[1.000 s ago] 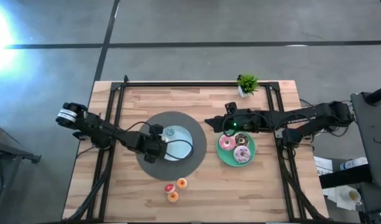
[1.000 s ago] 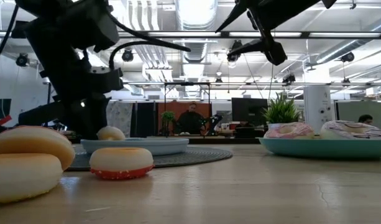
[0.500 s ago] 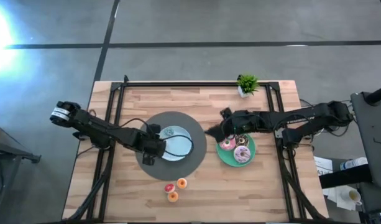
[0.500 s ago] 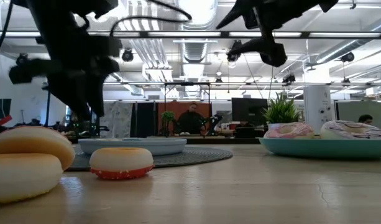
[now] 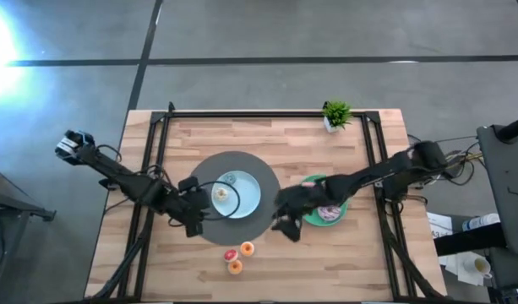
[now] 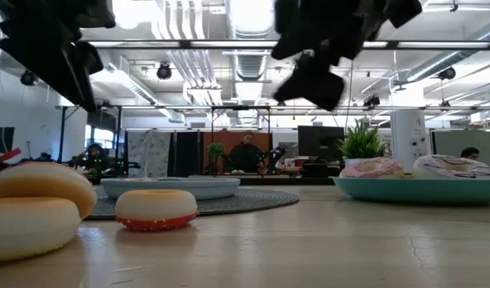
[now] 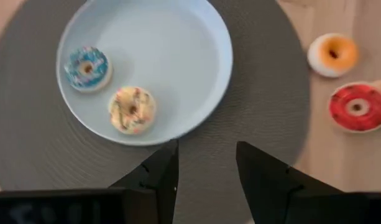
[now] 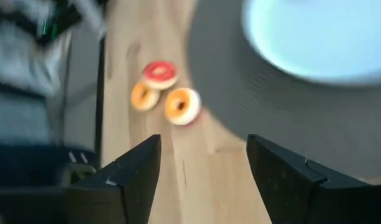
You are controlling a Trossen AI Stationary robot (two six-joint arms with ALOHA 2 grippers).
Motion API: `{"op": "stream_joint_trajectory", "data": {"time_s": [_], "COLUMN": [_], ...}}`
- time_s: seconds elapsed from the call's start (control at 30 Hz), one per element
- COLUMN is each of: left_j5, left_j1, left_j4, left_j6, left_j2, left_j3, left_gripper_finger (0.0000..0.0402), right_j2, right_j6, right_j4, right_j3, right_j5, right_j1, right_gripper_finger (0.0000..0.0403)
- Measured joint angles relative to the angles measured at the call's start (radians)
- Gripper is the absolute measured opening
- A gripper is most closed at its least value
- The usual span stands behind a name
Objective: Pick & Place donuts
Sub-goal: Put the small red donut on the blue plate
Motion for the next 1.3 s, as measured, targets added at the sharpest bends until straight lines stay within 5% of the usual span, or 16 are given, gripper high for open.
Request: {"op": "stream_joint_trajectory", "data": {"time_s": [0.17, 0.27, 0.53, 0.9, 1.3], "left_j5": [0.0, 0.0, -0.003, -0.121, -0.178], "left_j1": [-0.053, -0.082, -0.173, -0.333, -0.347], "left_j4": [-0.001, -0.002, -0.027, -0.15, -0.179], "left_j6": [-0.167, -0.245, -0.268, -0.319, -0.316], "left_j2": [-0.002, -0.002, -0.017, -0.102, -0.163], "left_j3": [0.0, 0.0, 0.0, 0.0, -0.031], "left_gripper_finger": [0.0135, 0.0135, 0.0135, 0.0135, 0.0135], "right_j2": [0.152, 0.259, 0.53, 0.749, 0.779], "right_j6": [-0.493, -0.618, -0.589, -0.651, -0.713], "right_j4": [-0.005, -0.008, -0.187, -0.474, -0.521], "right_j3": [0.148, 0.255, 0.622, 1.008, 1.057], "right_j5": [0.006, 0.005, 0.018, 0.235, 0.234], "right_j1": [0.093, 0.12, 0.124, 0.138, 0.169], "right_gripper_finger": [0.0216, 0.0209, 0.0196, 0.0196, 0.0196]}}
